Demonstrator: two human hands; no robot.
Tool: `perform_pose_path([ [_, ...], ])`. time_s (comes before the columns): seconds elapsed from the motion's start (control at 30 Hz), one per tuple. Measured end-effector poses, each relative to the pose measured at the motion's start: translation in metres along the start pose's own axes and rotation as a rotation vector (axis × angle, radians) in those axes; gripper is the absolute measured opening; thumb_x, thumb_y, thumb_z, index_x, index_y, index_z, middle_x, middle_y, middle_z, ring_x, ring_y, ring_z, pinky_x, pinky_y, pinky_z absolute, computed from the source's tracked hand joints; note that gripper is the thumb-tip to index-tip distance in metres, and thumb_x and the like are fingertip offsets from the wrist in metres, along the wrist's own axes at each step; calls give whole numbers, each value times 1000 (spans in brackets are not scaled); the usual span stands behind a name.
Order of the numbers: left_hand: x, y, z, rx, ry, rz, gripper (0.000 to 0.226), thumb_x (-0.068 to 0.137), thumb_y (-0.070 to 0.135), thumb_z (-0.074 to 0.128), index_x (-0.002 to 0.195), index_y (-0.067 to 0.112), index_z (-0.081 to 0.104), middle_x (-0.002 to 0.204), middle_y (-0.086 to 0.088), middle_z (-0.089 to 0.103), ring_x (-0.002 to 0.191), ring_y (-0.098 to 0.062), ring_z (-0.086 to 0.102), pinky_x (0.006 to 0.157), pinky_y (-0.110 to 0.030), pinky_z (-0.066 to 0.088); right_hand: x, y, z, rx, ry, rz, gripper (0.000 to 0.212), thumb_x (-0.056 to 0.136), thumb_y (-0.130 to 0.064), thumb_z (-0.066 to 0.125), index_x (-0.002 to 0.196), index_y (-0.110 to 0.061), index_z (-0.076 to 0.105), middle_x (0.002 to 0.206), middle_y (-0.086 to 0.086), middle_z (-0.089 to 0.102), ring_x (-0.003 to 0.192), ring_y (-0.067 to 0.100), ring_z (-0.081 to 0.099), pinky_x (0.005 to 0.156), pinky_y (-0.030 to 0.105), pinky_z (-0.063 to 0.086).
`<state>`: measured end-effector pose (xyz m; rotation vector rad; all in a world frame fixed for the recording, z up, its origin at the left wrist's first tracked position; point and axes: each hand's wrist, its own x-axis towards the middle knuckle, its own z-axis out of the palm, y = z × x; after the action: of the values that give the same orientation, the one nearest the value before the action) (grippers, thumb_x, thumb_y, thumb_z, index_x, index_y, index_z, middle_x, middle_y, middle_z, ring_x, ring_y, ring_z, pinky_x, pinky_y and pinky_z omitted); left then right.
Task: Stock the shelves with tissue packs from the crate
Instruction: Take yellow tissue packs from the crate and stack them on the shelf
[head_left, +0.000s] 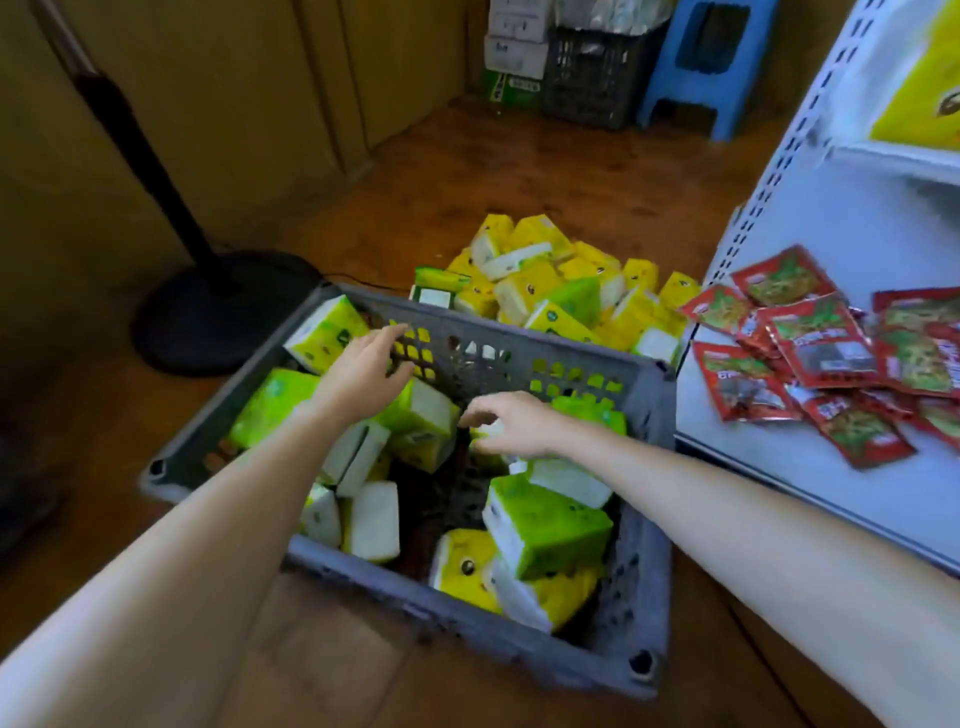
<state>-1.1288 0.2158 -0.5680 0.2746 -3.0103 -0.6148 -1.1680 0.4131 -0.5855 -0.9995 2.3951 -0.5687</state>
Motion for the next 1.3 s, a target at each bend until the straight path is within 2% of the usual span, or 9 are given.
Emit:
perform_pose_path([
  [0.1, -2, -20, 2, 95, -76, 7, 53, 94, 29, 51, 142, 13, 35, 140, -14, 46, 130, -31, 39, 104, -37, 33, 7, -9, 25, -229, -245, -50, 41, 84, -25, 66, 122, -13, 58, 122, 9, 61, 112, 26, 55, 90, 31, 44],
  [0.23, -5, -30, 2, 132, -120, 64, 53, 96, 29, 48, 144, 15, 32, 142, -11, 43, 133, -28, 36, 106, -38, 32, 8, -14, 37, -467, -542, -16, 83, 72, -47, 75, 141, -23, 36, 137, 11, 43, 125, 29, 42, 101, 35, 40],
  [0.4, -9, -32, -2, 153, -130, 118, 52, 97, 30, 46, 145, 16, 30, 143, -9, 42, 134, -26, 34, 106, -37, 32, -12, -2, 37, -667, -701, 4, 116, 66, -57, 74, 149, -32, -1, 157, 4, -1, 144, 28, 5, 117, 41, 10],
  [0.47, -9, -32, -4, 142, -129, 111, 52, 97, 31, 45, 145, 17, 29, 145, -8, 40, 136, -25, 32, 107, -36, 30, -16, 2, 39, -733, -678, -22, 121, 66, -52, 76, 149, -27, -9, 157, 9, -5, 143, 31, 4, 116, 40, 8],
  [0.6, -10, -37, -5, 87, -141, 56, 52, 98, 32, 43, 146, 19, 29, 148, -6, 37, 138, -24, 29, 107, -36, 29, -14, 0, 40, -714, -578, -62, 119, 68, -47, 76, 148, -25, -9, 145, 16, 21, 131, 34, 27, 108, 37, 27],
  [0.77, -11, -52, -10, 17, -74, -21, 48, 99, 34, 40, 144, 19, 33, 146, -8, 39, 137, -25, 31, 106, -39, 32, 2, -26, 6, -220, -392, 17, 116, 74, -40, 75, 148, -23, -13, 153, 14, 11, 141, 29, 15, 115, 37, 20],
  [0.9, -11, -56, -22, -156, 184, -92, 43, 100, 27, 39, 139, 9, 41, 141, -11, 46, 131, -26, 41, 104, -34, 31, 32, -72, -35, 133, -85, -49, 117, 72, -36, 77, 148, -22, -10, 158, 3, -1, 145, 17, 4, 115, 30, 11],
  [1.07, -13, -61, -45, -257, 494, -166, 44, 102, 24, 33, 141, 6, 37, 145, -11, 41, 135, -23, 34, 109, -29, 23, 59, -97, -45, 144, 299, -128, 113, 76, -38, 74, 148, -22, -11, 157, 4, -13, 145, 20, -7, 116, 36, 7],
  [1.3, -13, -63, -33, 46, 238, 95, 56, 91, 47, 37, 141, 21, 41, 150, -7, 34, 138, -26, 30, 111, -38, 23, 23, -19, -15, -48, 171, -93, 64, 85, -25, 65, 141, -16, 36, 146, 8, 30, 138, 20, 25, 111, 29, 20],
])
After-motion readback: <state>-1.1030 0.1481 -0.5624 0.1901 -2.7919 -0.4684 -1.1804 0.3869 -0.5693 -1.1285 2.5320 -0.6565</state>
